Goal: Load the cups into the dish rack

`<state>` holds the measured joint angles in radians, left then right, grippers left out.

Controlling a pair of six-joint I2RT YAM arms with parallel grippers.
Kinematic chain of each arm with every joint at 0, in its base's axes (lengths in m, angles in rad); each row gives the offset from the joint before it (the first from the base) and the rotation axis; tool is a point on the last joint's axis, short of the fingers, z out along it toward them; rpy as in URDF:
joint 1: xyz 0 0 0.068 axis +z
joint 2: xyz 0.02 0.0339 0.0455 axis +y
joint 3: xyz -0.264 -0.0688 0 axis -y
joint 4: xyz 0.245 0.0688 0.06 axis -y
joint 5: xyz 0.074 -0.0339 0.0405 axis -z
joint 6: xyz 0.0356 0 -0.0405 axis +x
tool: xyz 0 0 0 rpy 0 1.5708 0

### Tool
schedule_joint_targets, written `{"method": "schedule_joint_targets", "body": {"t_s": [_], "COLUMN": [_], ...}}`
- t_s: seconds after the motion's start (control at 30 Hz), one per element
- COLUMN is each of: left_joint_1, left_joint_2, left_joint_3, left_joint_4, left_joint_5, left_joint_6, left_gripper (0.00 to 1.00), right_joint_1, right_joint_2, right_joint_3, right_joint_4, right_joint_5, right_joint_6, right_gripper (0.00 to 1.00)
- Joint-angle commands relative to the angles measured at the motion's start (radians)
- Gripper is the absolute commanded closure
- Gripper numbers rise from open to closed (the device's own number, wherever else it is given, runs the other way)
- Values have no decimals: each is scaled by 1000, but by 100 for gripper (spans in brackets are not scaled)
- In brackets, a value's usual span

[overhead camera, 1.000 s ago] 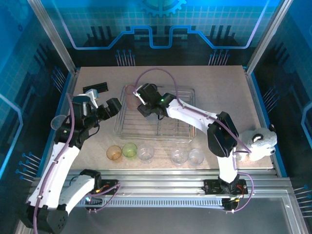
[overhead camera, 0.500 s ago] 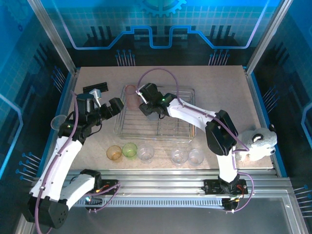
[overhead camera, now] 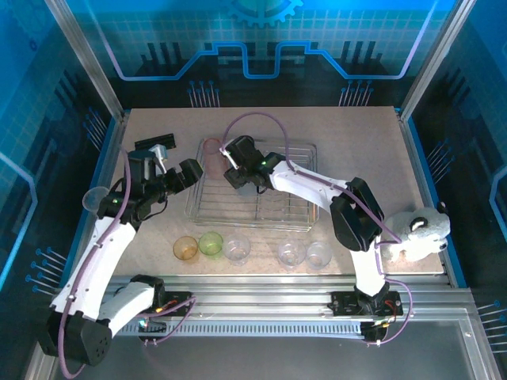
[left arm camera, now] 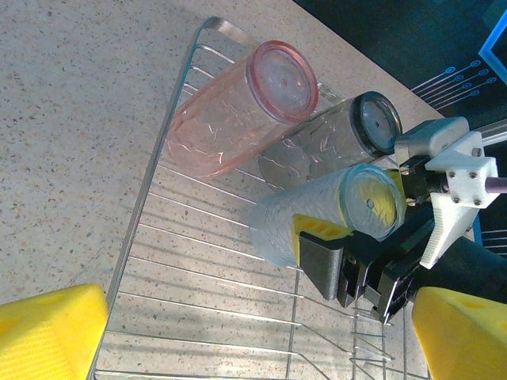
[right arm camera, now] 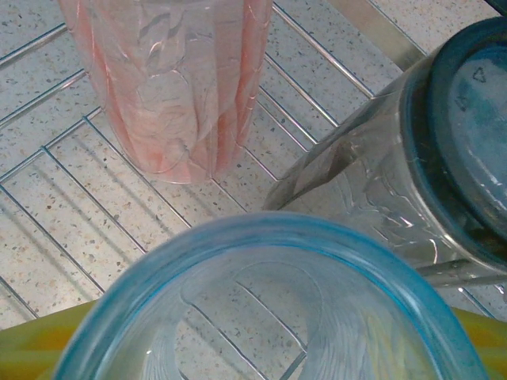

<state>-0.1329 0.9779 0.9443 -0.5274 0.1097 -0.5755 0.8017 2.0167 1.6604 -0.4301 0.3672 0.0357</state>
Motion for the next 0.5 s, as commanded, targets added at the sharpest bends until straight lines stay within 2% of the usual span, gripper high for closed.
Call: {"method": "schedule_joint_targets", "body": {"t_s": [0.0,0.1,0.47], "left_joint_1": [6,7,9], "left_joint_2": [10,13,8], "left_joint_3": [33,31,28], "left_joint_4": [-19,-25,-50], "left_joint_5": [15,10,8], "left_joint_6": [-2,-15,-32], "left_gripper": [1,1,1], "right_joint_1": [-19,-19,-13], "right_joint_2": [40,37,-4], "right_joint_3": [34,43,69], "right_joint_4": [-41,-59,-103], "right_joint_5": [50,66,69], "right_joint_6": [-29,-36,-10], "right_gripper": [19,12,0]}}
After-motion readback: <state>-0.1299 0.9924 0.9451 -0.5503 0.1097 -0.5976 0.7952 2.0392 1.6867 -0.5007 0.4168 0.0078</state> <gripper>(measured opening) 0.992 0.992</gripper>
